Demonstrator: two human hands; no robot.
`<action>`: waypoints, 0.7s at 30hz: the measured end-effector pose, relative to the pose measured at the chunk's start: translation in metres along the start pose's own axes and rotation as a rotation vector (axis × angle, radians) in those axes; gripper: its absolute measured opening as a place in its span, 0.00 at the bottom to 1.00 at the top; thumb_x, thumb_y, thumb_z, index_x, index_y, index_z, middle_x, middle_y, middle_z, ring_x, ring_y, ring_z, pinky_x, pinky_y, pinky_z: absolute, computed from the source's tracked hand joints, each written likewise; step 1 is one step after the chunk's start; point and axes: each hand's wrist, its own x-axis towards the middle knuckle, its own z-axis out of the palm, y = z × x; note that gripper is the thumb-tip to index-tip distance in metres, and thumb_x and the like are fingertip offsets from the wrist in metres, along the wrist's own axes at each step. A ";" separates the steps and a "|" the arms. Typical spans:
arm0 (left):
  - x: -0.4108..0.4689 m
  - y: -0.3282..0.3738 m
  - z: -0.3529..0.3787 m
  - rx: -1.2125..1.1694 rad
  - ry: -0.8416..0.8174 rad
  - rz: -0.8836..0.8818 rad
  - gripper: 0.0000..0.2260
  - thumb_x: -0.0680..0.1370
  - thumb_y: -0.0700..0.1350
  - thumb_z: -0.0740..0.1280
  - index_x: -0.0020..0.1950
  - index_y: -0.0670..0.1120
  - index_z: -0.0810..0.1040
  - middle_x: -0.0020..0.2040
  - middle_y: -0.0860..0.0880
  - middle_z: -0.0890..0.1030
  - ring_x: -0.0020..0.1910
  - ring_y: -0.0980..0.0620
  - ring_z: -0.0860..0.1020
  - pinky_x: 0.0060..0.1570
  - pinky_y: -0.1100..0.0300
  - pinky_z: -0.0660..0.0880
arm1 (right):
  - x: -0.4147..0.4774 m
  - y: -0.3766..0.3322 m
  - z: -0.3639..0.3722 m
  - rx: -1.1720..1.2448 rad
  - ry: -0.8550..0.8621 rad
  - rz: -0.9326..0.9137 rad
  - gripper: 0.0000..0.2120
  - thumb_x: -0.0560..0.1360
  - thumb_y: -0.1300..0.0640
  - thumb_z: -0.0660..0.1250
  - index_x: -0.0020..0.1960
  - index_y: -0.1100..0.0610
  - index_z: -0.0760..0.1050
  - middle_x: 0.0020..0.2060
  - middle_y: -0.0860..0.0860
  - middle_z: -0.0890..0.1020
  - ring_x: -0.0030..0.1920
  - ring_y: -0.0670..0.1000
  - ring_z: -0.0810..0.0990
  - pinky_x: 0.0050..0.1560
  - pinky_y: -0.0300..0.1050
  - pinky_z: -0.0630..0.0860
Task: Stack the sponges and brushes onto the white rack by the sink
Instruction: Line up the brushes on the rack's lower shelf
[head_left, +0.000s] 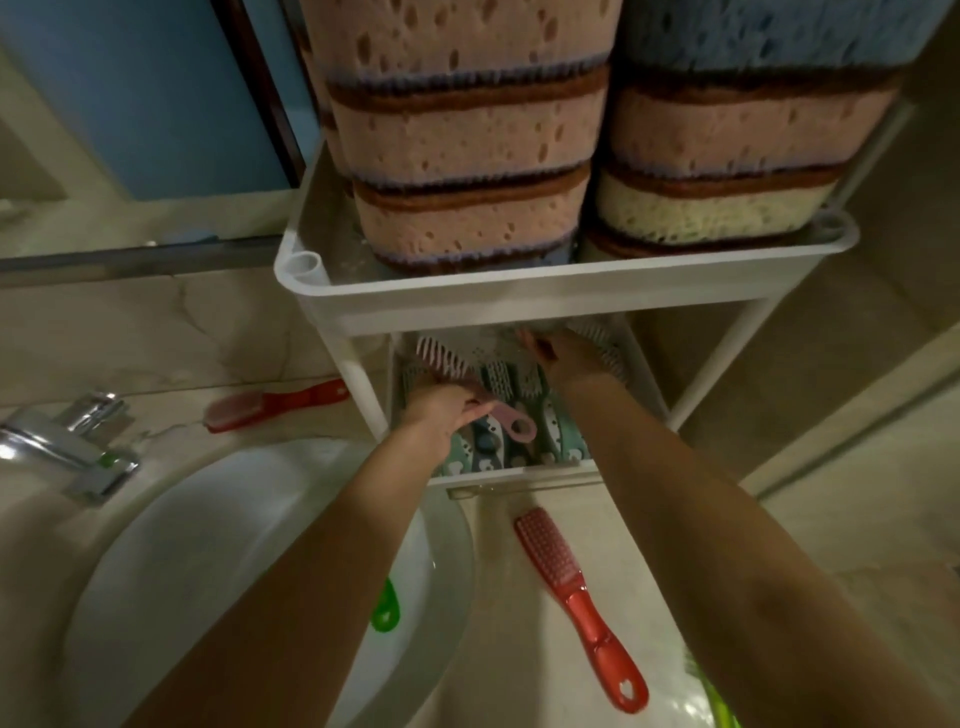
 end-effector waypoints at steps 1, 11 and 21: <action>0.001 0.000 -0.001 0.003 0.006 0.004 0.16 0.79 0.30 0.57 0.66 0.36 0.69 0.64 0.36 0.75 0.59 0.41 0.77 0.55 0.57 0.74 | 0.002 0.000 0.001 -0.085 -0.004 -0.047 0.14 0.80 0.52 0.56 0.36 0.45 0.65 0.61 0.61 0.77 0.61 0.60 0.75 0.58 0.47 0.73; 0.003 0.003 -0.004 0.016 -0.044 0.060 0.18 0.78 0.29 0.57 0.67 0.40 0.69 0.64 0.38 0.75 0.58 0.43 0.77 0.54 0.57 0.74 | 0.009 -0.004 -0.003 -0.236 0.065 -0.196 0.08 0.79 0.57 0.60 0.42 0.56 0.73 0.57 0.61 0.78 0.62 0.59 0.74 0.58 0.48 0.76; 0.000 0.005 0.000 -0.050 -0.052 0.033 0.18 0.78 0.29 0.56 0.67 0.40 0.69 0.65 0.37 0.73 0.62 0.41 0.75 0.54 0.55 0.74 | -0.011 -0.016 0.000 0.090 0.018 -0.046 0.08 0.78 0.63 0.58 0.57 0.61 0.70 0.50 0.58 0.75 0.54 0.58 0.77 0.46 0.45 0.78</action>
